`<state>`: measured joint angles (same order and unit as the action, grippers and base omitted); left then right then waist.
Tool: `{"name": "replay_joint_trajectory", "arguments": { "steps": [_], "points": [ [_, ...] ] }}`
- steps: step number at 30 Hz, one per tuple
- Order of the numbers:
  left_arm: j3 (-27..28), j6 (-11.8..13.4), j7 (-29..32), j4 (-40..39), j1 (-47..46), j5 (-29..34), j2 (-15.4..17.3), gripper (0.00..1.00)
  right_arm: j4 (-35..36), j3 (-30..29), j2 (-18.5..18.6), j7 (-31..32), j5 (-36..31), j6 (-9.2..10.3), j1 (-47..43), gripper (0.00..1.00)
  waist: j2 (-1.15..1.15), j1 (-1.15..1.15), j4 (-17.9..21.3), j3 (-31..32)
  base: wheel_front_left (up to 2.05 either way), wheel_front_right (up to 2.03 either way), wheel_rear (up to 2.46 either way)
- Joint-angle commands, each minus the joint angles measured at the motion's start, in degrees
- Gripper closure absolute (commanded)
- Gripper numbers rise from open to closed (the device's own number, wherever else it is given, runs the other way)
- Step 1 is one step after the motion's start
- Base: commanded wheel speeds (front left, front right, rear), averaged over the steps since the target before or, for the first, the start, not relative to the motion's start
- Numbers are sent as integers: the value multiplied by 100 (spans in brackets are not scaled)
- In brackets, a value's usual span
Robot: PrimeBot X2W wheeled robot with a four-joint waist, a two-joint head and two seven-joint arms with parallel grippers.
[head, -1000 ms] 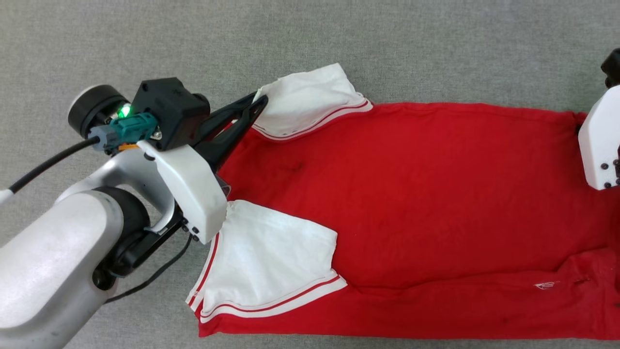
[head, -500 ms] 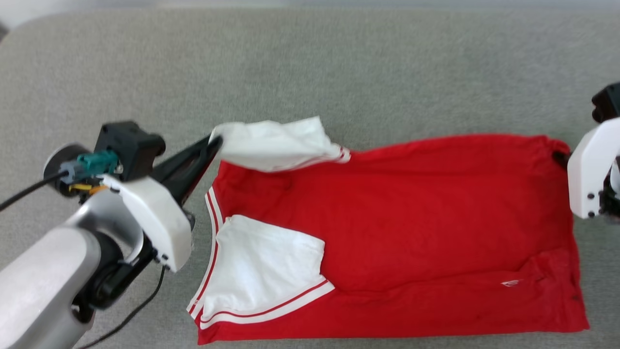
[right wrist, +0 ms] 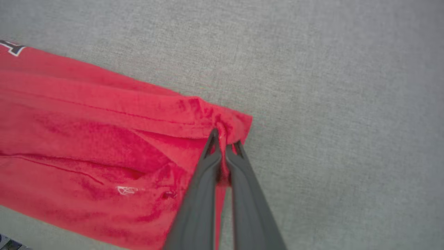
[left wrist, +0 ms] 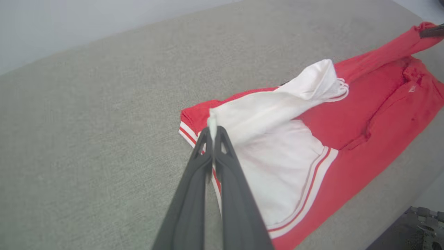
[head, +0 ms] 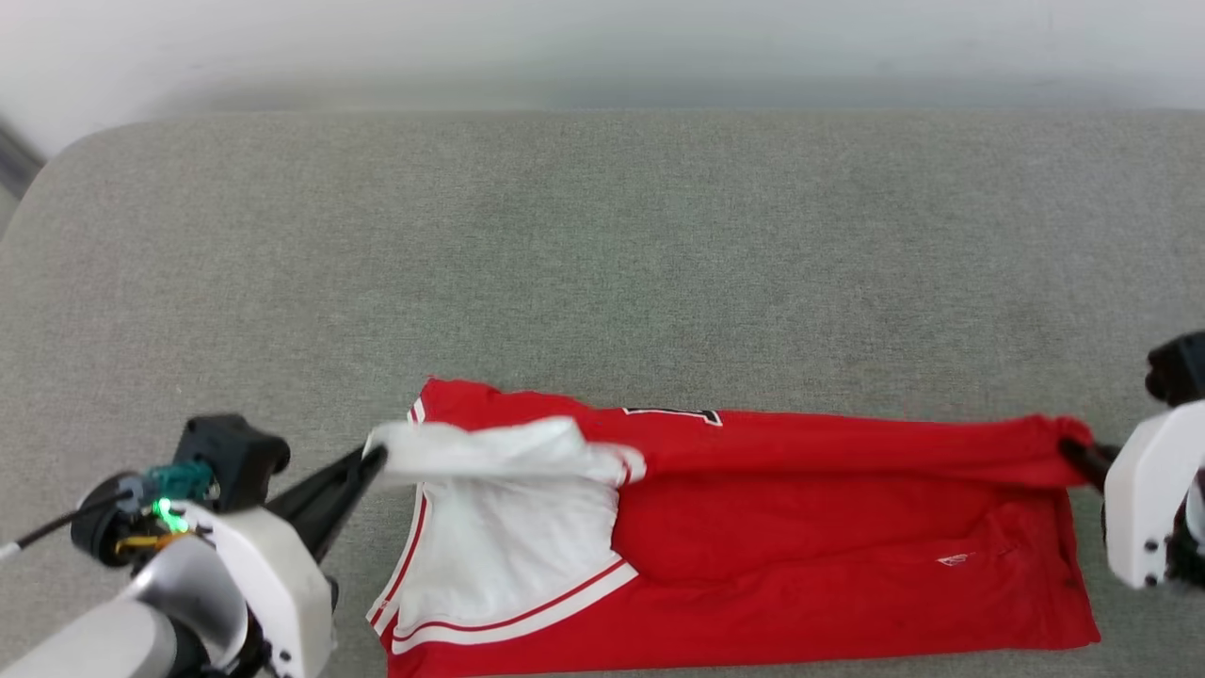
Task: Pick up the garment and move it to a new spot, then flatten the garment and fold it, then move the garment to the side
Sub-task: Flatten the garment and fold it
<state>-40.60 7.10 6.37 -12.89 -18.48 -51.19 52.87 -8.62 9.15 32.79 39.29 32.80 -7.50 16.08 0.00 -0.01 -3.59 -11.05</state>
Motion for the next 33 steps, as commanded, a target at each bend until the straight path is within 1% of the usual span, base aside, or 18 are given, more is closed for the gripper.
{"name": "replay_joint_trajectory", "arguments": {
  "steps": [1,4,7,11,16,17,21,23,24,25,26,27,29,33],
  "points": [
    [-41,24,-55,16,189,-43,50,100,146,-14,-1,15,23,2,-210,100,0,1,7,6,0,0,0],
    [-110,26,-127,59,488,-141,96,100,429,-21,45,84,15,2,-593,100,0,1,23,7,0,0,0],
    [-244,-33,-145,133,735,-188,103,100,622,17,115,153,12,2,-876,100,0,1,37,21,0,0,0],
    [-423,-99,-108,414,921,-217,23,100,797,179,226,224,-38,2,-1135,100,0,1,51,46,0,0,0],
    [-704,-299,-45,852,954,-120,-221,100,799,470,364,143,-176,2,-1231,100,0,1,60,42,0,0,0],
    [-923,-409,-20,1202,826,102,-451,100,704,742,499,14,-351,2,-1172,100,0,1,49,24,0,0,0],
    [-1078,-502,-41,1466,751,249,-653,100,496,967,540,-237,-531,2,-1162,100,0,1,25,58,0,0,0],
    [-1148,-512,-58,1591,714,332,-735,100,382,1028,476,-356,-545,2,-1193,100,0,1,21,80,0,0,0],
    [-1184,-513,-74,1635,697,385,-762,65,346,1033,427,-449,-544,2,-1183,32,0,1,23,95,0,0,0],
    [-1184,-513,-74,1635,697,385,-762,65,346,1033,427,-449,-544,2,-1183,32,0,1,23,95,0,0,0],
    [-1204,-507,-88,1686,694,415,-788,16,294,1001,365,-525,-518,2,-1171,0,0,1,28,114,0,0,0],
    [-1217,-500,-97,1730,703,429,-809,0,262,1001,314,-561,-468,2,-1174,0,0,1,35,141,0,0,0],
    [-1210,-457,-179,1780,755,446,-841,0,249,991,257,-621,-369,2,-1194,0,0,1,49,211,0,0,0],
    [-1105,-353,-398,1710,856,417,-798,0,401,874,236,-717,-197,2,-1231,0,0,1,83,383,0,0,0]
  ]
}}
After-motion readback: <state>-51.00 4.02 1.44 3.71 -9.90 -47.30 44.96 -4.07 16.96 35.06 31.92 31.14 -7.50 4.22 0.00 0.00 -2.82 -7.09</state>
